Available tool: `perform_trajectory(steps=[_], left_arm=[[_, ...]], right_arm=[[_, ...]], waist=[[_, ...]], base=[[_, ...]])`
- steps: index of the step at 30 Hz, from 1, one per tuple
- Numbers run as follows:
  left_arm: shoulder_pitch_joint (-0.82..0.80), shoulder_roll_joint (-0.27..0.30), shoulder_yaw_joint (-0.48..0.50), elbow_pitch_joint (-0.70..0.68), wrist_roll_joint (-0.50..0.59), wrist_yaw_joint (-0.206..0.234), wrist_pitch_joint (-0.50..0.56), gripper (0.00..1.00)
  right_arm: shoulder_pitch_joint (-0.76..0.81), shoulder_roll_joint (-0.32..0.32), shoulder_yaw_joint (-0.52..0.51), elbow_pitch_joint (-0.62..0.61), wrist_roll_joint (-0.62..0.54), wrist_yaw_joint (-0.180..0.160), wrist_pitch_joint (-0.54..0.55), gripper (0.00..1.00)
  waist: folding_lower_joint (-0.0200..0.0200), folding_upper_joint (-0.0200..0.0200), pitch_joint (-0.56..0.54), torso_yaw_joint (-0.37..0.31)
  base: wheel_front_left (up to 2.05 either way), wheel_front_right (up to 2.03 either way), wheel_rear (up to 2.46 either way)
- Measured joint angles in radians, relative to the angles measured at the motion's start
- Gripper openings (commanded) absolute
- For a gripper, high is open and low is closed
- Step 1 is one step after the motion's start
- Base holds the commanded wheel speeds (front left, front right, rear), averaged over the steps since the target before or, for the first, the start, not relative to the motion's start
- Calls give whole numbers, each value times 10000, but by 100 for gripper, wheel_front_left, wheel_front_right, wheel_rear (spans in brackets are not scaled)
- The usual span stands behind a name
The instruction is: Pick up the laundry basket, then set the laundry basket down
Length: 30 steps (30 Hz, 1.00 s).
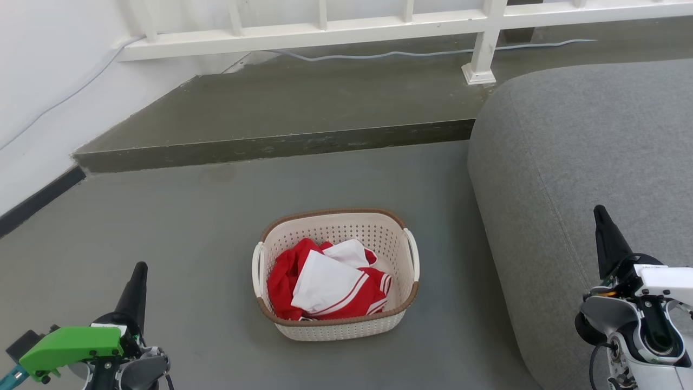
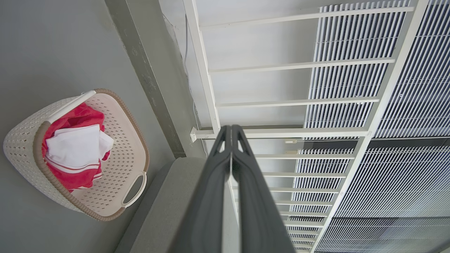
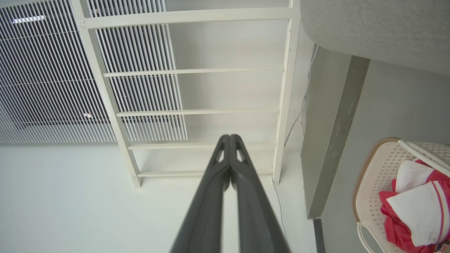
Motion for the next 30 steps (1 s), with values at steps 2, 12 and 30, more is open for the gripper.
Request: perform_trajectory(steps=[2,12,30], left_arm=[[0,0,0,0,0,0,0,0],[0,0,-2,0,0,0,0,0],[0,0,-2,-2,0,0,-2,0]], right_arm=[[1,0,0,-4,0,0,0,0],[1,4,-8,-13,0,2,2,0],[2,17,-17,-25,0,2,31,0]], waist=[[0,0,0,0],[0,0,0,0],[0,0,1,0]], base=[[0,0,0],[0,0,0],[0,0,0]])
